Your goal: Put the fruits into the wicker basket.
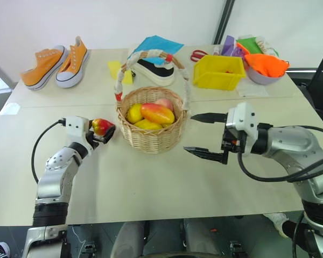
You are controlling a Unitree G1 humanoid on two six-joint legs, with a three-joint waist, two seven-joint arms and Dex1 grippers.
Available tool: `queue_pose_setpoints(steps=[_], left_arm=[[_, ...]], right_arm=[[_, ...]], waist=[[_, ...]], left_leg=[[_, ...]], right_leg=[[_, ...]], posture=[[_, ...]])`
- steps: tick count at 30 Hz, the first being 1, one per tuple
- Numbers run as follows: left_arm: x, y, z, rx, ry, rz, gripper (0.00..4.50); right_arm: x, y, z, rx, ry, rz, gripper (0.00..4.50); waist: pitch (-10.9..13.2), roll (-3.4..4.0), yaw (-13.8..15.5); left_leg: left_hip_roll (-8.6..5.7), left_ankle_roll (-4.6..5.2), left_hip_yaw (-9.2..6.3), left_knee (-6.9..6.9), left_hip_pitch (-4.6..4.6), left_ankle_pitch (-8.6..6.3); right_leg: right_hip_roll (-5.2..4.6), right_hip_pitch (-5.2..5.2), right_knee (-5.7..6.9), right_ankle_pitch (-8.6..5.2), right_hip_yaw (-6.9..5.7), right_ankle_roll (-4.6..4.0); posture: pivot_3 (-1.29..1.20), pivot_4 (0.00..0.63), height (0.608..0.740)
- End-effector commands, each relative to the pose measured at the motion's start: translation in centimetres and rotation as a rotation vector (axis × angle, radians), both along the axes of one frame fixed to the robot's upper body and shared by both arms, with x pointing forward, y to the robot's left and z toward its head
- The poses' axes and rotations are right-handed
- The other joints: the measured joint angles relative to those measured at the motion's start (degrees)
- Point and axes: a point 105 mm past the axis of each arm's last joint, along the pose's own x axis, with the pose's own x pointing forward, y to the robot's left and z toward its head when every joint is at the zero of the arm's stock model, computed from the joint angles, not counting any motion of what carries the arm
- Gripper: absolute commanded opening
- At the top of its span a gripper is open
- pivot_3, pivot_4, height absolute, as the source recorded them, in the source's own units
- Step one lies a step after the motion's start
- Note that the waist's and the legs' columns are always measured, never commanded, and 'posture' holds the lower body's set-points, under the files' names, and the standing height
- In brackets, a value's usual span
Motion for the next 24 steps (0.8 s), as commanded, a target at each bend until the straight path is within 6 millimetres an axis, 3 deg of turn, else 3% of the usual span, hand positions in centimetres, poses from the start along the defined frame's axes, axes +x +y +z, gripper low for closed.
queue_pose_setpoints(steps=[1,2,8,15,20,24], left_arm=[[0.1,0.1,0.5,-0.009,-0.023,0.010,4.50],[0.1,0.3,0.4,-0.010,-0.021,0.021,4.50],[0.0,0.7,0.4,-0.020,-0.015,0.031,2.53],[-0.3,2.5,1.0,-0.002,-0.056,0.103,2.53],[-0.7,1.5,0.9,-0.005,-0.058,0.067,2.50],[-1.1,1.9,2.6,0.000,-0.131,0.063,2.49]], right_arm=[[0.0,0.1,1.1,0.005,-0.063,0.001,4.48],[0.1,0.1,1.1,0.003,-0.065,-0.001,4.48],[0.4,-0.1,1.2,-0.002,-0.073,-0.012,4.50],[0.8,-0.2,1.4,0.001,-0.083,-0.020,4.50],[0.9,0.0,1.3,0.000,-0.087,-0.009,4.50],[1.0,-0.1,1.3,0.000,-0.090,-0.009,4.50]], waist=[[0.0,0.00,0.0],[0.0,0.00,0.0],[0.0,0.00,0.0],[0.0,0.00,-0.1],[0.0,0.00,0.0],[0.0,0.00,0.0]], left_leg=[[0.00,0.00,0.00,0.00,0.00,0.00],[0.00,0.00,0.00,0.00,0.00,0.00],[0.00,0.00,0.00,0.00,0.00,0.00],[0.00,0.00,0.00,0.00,0.00,0.00],[0.00,0.00,0.00,0.00,0.00,0.00],[0.00,0.00,0.00,0.00,0.00,0.00]], right_leg=[[0.00,0.00,0.00,0.00,0.00,0.00],[0.00,0.00,0.00,0.00,0.00,0.00],[0.00,0.00,0.00,0.00,0.00,0.00],[0.00,-0.01,0.01,0.00,0.00,0.00],[0.00,0.00,0.00,0.00,0.00,0.00],[-0.01,0.00,0.00,0.00,0.00,0.00]], posture=[[0.00,0.150,0.740],[0.00,0.150,0.740],[0.00,0.150,0.740],[0.00,0.150,0.740],[0.00,0.150,0.740],[0.00,0.150,0.740]])
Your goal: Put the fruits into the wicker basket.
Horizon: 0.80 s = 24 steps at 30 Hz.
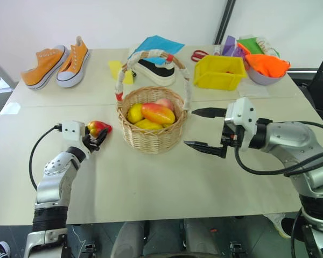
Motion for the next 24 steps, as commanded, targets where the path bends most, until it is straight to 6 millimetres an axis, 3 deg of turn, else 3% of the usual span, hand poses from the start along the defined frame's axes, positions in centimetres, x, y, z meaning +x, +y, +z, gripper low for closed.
queue_pose_setpoints(steps=[1,3,6,8,10,15,17,21,24], left_arm=[[-0.8,1.4,3.9,0.023,-0.152,0.002,2.49],[-2.1,2.1,4.9,0.041,-0.163,-0.065,2.49],[-5.1,1.4,6.8,0.017,-0.168,-0.284,2.49],[-7.1,-0.1,9.1,-0.049,-0.207,-0.454,2.49],[-7.8,-2.3,10.8,-0.119,-0.213,-0.573,2.49],[-6.4,-9.1,12.3,-0.202,-0.185,-0.702,2.49],[-4.9,-10.9,12.3,-0.188,-0.211,-0.674,2.49],[-2.1,-12.5,11.8,-0.181,-0.184,-0.601,2.49],[-0.7,-12.9,12.6,-0.191,-0.219,-0.543,2.49]], right_arm=[[-0.2,0.1,1.1,0.005,-0.057,0.015,4.50],[-0.2,-0.2,1.1,0.008,-0.056,0.011,4.50],[-0.3,-0.8,1.7,0.045,-0.045,0.007,4.50],[-0.3,-1.3,2.3,0.090,-0.040,-0.001,4.50],[-0.2,-1.8,2.4,0.109,-0.042,-0.020,4.50],[-0.1,-1.8,2.1,0.126,-0.031,-0.038,4.50],[-0.2,-1.6,2.1,0.132,-0.032,-0.032,4.50],[-0.2,-1.7,2.1,0.127,-0.046,-0.051,4.50],[-0.2,-1.9,1.9,0.123,-0.050,-0.073,4.50]], waist=[[0.0,0.00,0.0],[0.0,-0.01,-0.4],[0.0,0.03,-0.6],[0.0,0.03,-0.2],[0.0,0.05,0.5],[0.0,0.03,1.3],[0.0,0.00,1.2],[0.0,0.00,0.8],[0.0,0.00,0.7]], left_leg=[[0.00,0.00,0.00,0.00,0.00,0.00],[0.00,0.00,0.00,-0.01,-0.01,0.00],[0.03,-0.01,0.01,-0.12,0.00,0.00],[0.05,-0.01,0.00,-0.15,0.00,0.00],[0.07,-0.02,0.00,-0.09,-0.05,-0.01],[-0.08,0.10,0.01,0.17,-0.03,-0.04],[-0.15,0.17,0.09,0.19,-0.04,-0.02],[-0.08,0.15,0.10,0.13,-0.04,0.01],[0.03,0.13,0.07,0.08,-0.03,0.02]], right_leg=[[0.00,0.00,0.00,0.00,0.00,0.00],[0.00,-0.01,-0.01,0.00,0.01,0.00],[0.02,-0.09,0.00,-0.01,0.06,-0.02],[0.00,-0.10,-0.01,-0.02,0.03,-0.04],[-0.06,-0.02,-0.13,-0.03,-0.02,-0.06],[-0.18,0.06,-0.29,-0.08,-0.01,-0.22],[-0.20,0.18,-0.25,0.03,0.07,-0.01],[-0.01,0.06,-0.09,0.15,0.05,0.22],[0.19,0.00,-0.03,0.14,0.01,0.23]], posture=[[0.00,0.150,0.740],[0.00,0.150,0.740],[0.00,0.150,0.740],[0.00,0.150,0.740],[0.00,0.150,0.740],[0.00,0.150,0.740],[0.00,0.150,0.740],[0.00,0.150,0.740],[0.00,0.150,0.740]])
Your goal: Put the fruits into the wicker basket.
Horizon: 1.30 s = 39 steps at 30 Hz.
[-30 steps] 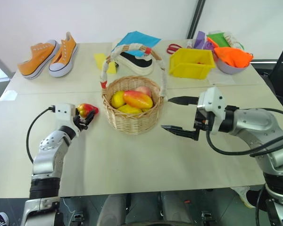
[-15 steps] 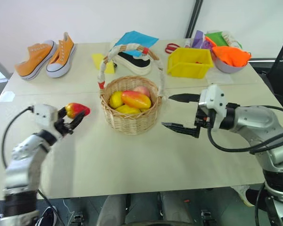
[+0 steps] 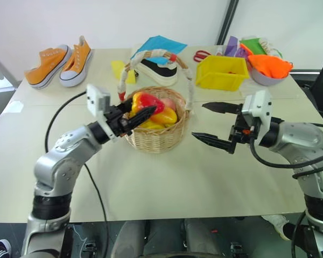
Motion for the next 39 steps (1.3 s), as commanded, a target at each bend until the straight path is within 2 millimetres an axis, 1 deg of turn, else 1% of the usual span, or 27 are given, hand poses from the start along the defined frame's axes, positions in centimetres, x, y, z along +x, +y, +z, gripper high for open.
queue_pose_setpoints(steps=[1,2,3,6,8,10,11,13,14,16,17,19,21,22,24,26,27,28,30,34,37,39], left_arm=[[1.1,0.3,1.3,-0.003,-0.055,0.081,3.53],[1.1,0.3,1.2,0.016,-0.066,0.081,3.93],[1.1,0.3,1.1,0.031,-0.074,0.079,4.42],[-0.1,-0.1,0.5,0.026,-0.045,0.003,4.47],[-1.0,-0.2,0.7,-0.002,-0.020,-0.044,4.47],[-1.6,0.3,1.3,0.009,-0.046,-0.043,4.47],[-1.8,0.6,1.5,0.016,-0.062,-0.040,4.47],[-3.1,1.3,1.9,0.041,-0.110,-0.062,4.47],[-3.8,1.7,2.1,0.035,-0.117,-0.077,4.47],[-5.3,3.0,2.2,0.040,-0.131,-0.102,4.47],[-6.0,4.0,1.9,0.062,-0.135,-0.103,4.47],[-7.0,6.8,0.7,0.123,-0.116,-0.076,4.47],[-7.5,9.3,0.3,0.129,-0.106,-0.038,4.47],[-7.7,10.5,0.5,0.093,-0.095,-0.019,4.47],[-8.1,12.0,0.8,0.043,-0.084,-0.003,4.47],[-9.0,12.9,-0.6,0.063,-0.050,-0.004,4.47],[-9.5,13.0,-1.3,0.083,-0.038,-0.009,4.47],[-10.1,13.0,-2.1,0.086,-0.022,-0.019,4.47],[-10.9,13.1,-2.8,0.085,-0.035,-0.010,4.47],[-11.2,13.5,-3.2,0.080,-0.085,0.051,4.47],[-11.7,13.5,-4.8,0.077,-0.045,0.063,4.47],[-12.0,13.2,-5.4,0.092,-0.035,0.058,4.50]], right_arm=[[-0.5,0.0,0.8,0.003,-0.057,-0.005,4.50],[-0.6,0.0,0.8,0.002,-0.057,-0.006,4.50],[-0.6,0.0,0.8,0.000,-0.058,-0.006,4.50],[-0.4,-0.1,0.8,0.015,-0.061,-0.024,4.50],[0.1,-0.3,1.0,0.054,-0.065,-0.061,4.50],[1.6,-0.8,1.3,0.133,-0.098,-0.177,4.50],[1.9,-0.8,1.3,0.161,-0.109,-0.213,4.50],[1.7,0.3,1.4,0.248,-0.101,-0.232,4.50],[2.0,0.4,1.2,0.269,-0.105,-0.275,4.50],[2.3,0.6,0.5,0.314,-0.072,-0.338,4.50],[2.3,1.0,0.2,0.340,-0.051,-0.349,4.50],[2.3,2.0,-0.1,0.398,-0.013,-0.356,4.50],[2.6,2.8,-0.1,0.413,-0.019,-0.370,4.50],[3.3,3.0,-0.1,0.412,-0.027,-0.414,4.50],[4.6,3.0,0.2,0.430,-0.044,-0.483,4.50],[5.7,3.6,0.6,0.437,-0.049,-0.515,4.50],[6.3,3.6,0.6,0.422,-0.064,-0.537,4.50],[6.7,4.1,0.4,0.401,-0.058,-0.522,4.50],[7.5,4.3,0.3,0.354,-0.095,-0.536,4.50],[7.9,4.9,0.8,0.386,-0.093,-0.494,4.50],[8.3,5.3,0.5,0.349,-0.113,-0.495,4.50],[8.6,5.1,0.2,0.328,-0.120,-0.508,3.94]], waist=[[0.0,-0.01,0.0],[0.0,-0.01,0.0],[0.0,-0.01,-0.1],[0.0,-0.01,-0.1],[0.0,-0.01,0.0],[0.0,-0.05,0.0],[0.0,-0.05,0.0],[0.0,-0.03,-0.2],[0.0,-0.01,-0.3],[0.0,0.00,-0.8],[0.0,0.00,-0.9],[0.0,0.04,-1.4],[0.0,0.11,-1.4],[0.0,0.11,-1.3],[0.0,0.12,-1.1],[0.0,0.12,-1.2],[0.0,0.13,-1.3],[0.0,0.11,-1.2],[0.0,0.08,-1.2],[0.0,0.08,-1.0],[0.0,0.09,-1.5],[0.0,0.09,-1.6]], left_leg=[[0.00,0.00,0.00,-0.01,0.00,0.00],[0.00,0.00,0.00,-0.01,0.00,0.00],[0.00,0.00,0.01,-0.01,0.00,0.00],[-0.01,0.00,0.02,0.00,0.00,0.00],[-0.01,-0.01,0.02,0.03,0.00,0.00],[-0.01,-0.01,0.02,0.05,0.00,0.00],[0.00,-0.01,0.01,0.06,0.00,0.00],[-0.01,-0.05,0.01,0.05,0.00,0.03],[-0.01,-0.06,0.02,0.01,0.00,0.03],[0.00,-0.10,0.02,-0.10,0.00,0.05],[0.01,-0.11,0.00,-0.11,0.00,0.05],[0.03,-0.17,-0.02,-0.19,0.01,0.09],[0.06,-0.19,0.01,-0.24,0.07,0.09],[0.06,-0.21,0.01,-0.24,0.08,0.10],[0.08,-0.24,-0.01,-0.20,0.15,0.12],[0.08,-0.24,-0.01,-0.15,0.22,0.12],[0.08,-0.24,0.02,-0.15,0.22,0.12],[0.06,-0.23,0.06,-0.16,0.22,0.12],[0.03,-0.22,0.07,-0.19,0.21,0.11],[0.04,-0.22,0.01,-0.27,0.20,0.11],[0.04,-0.22,0.05,-0.31,0.20,0.11],[0.04,-0.22,0.08,-0.35,0.20,0.11]], right_leg=[[0.01,0.01,0.00,-0.01,0.01,0.01],[0.02,0.00,-0.01,-0.01,0.00,0.01],[0.03,0.00,-0.02,-0.01,0.01,0.01],[0.03,0.02,-0.02,-0.01,0.01,0.01],[-0.01,0.04,-0.02,-0.01,0.02,0.01],[-0.05,0.05,-0.02,-0.01,0.02,0.01],[-0.04,0.05,-0.02,-0.01,0.02,0.00],[-0.04,0.02,0.00,0.00,0.03,-0.01],[-0.04,0.00,0.00,-0.01,0.06,-0.01],[-0.04,-0.06,0.00,-0.01,0.08,-0.01],[-0.05,-0.06,0.00,-0.02,0.10,-0.02],[-0.03,-0.10,0.01,-0.02,0.10,-0.03],[-0.01,-0.09,0.03,-0.03,0.15,-0.07],[-0.01,-0.10,0.04,-0.04,0.14,-0.11],[-0.02,-0.11,0.06,-0.10,0.12,-0.34],[-0.06,-0.14,-0.06,-0.08,0.12,-0.45],[-0.08,-0.12,-0.13,-0.06,0.16,-0.49],[-0.11,-0.11,-0.19,-0.04,0.19,-0.51],[-0.17,-0.10,-0.26,-0.04,0.18,-0.52],[-0.18,-0.15,-0.20,-0.04,0.10,-0.51],[-0.18,-0.17,-0.21,-0.04,0.14,-0.50],[-0.17,-0.21,-0.21,-0.03,0.17,-0.50]], posture=[[0.00,0.150,0.740],[0.00,0.150,0.740],[0.00,0.150,0.740],[0.00,0.150,0.740],[0.00,0.150,0.740],[0.00,0.150,0.740],[0.00,0.150,0.740],[0.00,0.150,0.740],[0.00,0.150,0.740],[0.00,0.150,0.740],[0.00,0.150,0.740],[0.00,0.150,0.740],[0.00,0.150,0.740],[0.00,0.150,0.740],[0.00,0.150,0.740],[0.00,0.150,0.740],[0.00,0.150,0.740],[0.00,0.150,0.740],[0.00,0.150,0.740],[0.00,0.150,0.740],[0.00,0.150,0.740],[0.00,0.150,0.740]])
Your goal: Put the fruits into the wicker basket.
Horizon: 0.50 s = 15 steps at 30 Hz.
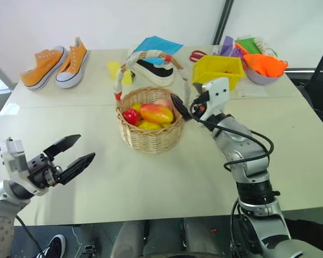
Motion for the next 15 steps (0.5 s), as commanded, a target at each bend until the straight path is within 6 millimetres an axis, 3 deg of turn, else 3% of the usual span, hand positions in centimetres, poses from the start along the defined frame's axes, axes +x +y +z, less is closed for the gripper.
queue_pose_setpoints(steps=[1,7,8,10,15], left_arm=[[-0.4,-0.3,-0.2,0.036,-0.032,0.009,4.50],[0.2,-0.9,0.0,0.042,-0.050,-0.003,4.50],[0.6,-1.2,0.1,0.036,-0.050,-0.004,4.50],[1.0,-1.6,0.1,0.036,-0.050,-0.009,4.50],[3.3,-4.7,0.9,0.025,-0.086,-0.082,4.50]], right_arm=[[0.2,0.1,0.9,-0.019,-0.053,-0.012,3.56],[0.7,-0.9,0.4,-0.049,-0.060,-0.055,0.36],[1.0,-1.8,0.7,-0.047,-0.070,-0.084,0.04],[1.3,-2.9,1.2,-0.047,-0.085,-0.119,0.04],[1.6,-10.7,2.5,-0.107,-0.124,-0.299,0.04]], waist=[[0.0,0.00,0.1],[0.0,-0.01,0.5],[0.0,-0.01,0.5],[0.0,-0.01,0.5],[0.0,0.02,1.7]], left_leg=[[0.00,0.00,0.00,-0.03,0.00,0.00],[0.02,-0.01,-0.03,-0.01,0.00,0.01],[0.00,-0.01,-0.02,-0.01,0.00,0.01],[0.00,-0.01,-0.03,0.02,0.00,0.01],[-0.08,0.01,-0.06,0.13,0.00,0.01]], right_leg=[[0.00,-0.02,0.01,0.00,-0.01,0.00],[0.02,-0.02,0.02,0.01,-0.05,0.01],[0.00,-0.01,0.01,0.01,-0.04,0.02],[0.01,0.01,0.02,0.01,-0.06,0.01],[-0.04,0.10,-0.01,0.02,-0.11,0.03]], posture=[[0.00,0.150,0.740],[0.00,0.150,0.740],[0.00,0.150,0.740],[0.00,0.150,0.740],[0.00,0.150,0.740]])
